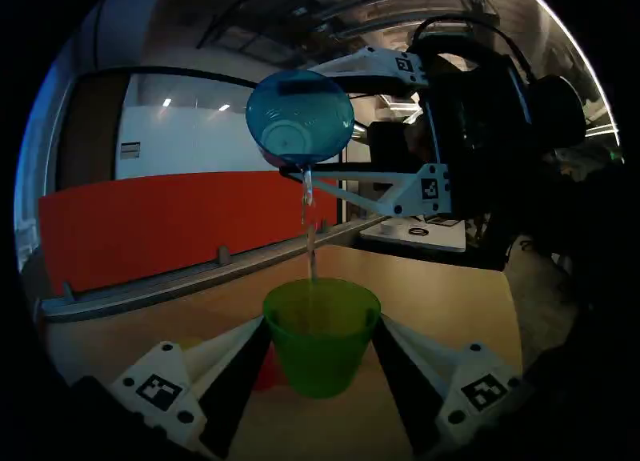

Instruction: Pour water

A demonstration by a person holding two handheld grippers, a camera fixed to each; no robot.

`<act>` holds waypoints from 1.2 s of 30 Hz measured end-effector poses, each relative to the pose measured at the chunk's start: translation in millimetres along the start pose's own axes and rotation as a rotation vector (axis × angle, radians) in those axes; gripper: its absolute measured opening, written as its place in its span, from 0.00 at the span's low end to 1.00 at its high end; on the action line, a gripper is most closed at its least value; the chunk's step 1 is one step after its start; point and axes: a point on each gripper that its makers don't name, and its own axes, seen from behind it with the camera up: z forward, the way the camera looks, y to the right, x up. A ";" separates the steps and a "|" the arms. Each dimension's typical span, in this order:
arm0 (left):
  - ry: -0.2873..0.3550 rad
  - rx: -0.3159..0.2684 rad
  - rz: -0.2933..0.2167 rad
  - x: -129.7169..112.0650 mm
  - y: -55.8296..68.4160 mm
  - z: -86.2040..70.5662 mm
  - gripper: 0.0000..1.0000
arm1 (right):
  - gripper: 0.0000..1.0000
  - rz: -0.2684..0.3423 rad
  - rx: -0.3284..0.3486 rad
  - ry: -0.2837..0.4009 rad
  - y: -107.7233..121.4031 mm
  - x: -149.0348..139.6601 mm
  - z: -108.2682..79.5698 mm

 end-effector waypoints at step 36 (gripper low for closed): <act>0.008 0.013 -0.004 1.3 -2.1 0.3 0.85 | 0.87 -0.180 -0.038 0.009 9.5 18.0 0.9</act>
